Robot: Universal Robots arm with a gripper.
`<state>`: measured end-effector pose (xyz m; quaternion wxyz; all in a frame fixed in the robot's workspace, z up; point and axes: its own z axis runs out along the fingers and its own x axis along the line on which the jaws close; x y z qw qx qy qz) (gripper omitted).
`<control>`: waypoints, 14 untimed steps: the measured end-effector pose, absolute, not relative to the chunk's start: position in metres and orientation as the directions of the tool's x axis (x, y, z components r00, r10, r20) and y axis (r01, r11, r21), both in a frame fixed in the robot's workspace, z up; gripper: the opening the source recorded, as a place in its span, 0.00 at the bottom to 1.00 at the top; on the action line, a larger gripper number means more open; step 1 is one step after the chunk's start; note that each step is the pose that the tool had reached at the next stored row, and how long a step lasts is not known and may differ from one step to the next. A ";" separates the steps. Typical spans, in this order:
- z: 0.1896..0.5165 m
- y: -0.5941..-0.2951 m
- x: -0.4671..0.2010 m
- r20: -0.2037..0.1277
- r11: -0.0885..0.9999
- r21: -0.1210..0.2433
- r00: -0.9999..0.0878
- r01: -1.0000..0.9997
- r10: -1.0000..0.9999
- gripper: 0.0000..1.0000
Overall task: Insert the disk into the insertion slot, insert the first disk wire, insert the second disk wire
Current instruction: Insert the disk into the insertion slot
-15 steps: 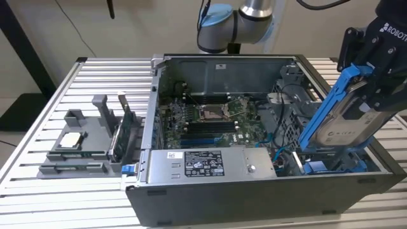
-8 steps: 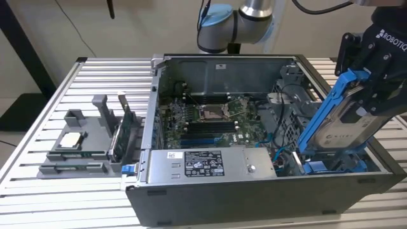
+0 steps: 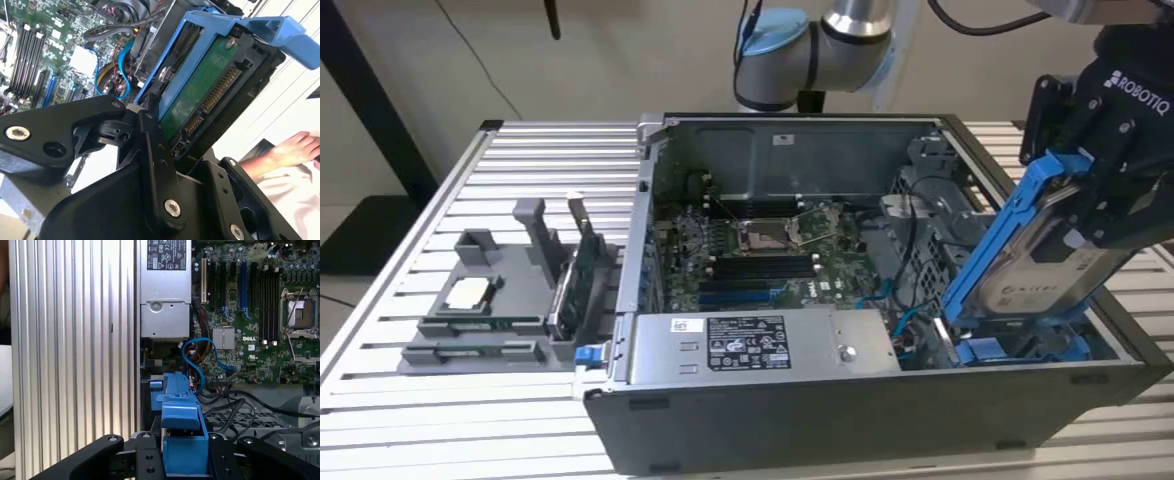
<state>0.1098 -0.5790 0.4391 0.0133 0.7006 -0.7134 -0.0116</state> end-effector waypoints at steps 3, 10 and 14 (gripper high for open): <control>0.438 -0.579 0.110 0.003 0.018 0.035 -0.018 -0.999 -1.000 0.33; 0.435 -0.579 0.110 0.003 0.018 0.035 -0.018 -0.999 -1.000 0.33; 0.434 -0.579 0.110 0.003 0.018 0.035 -0.018 -0.999 -1.000 0.33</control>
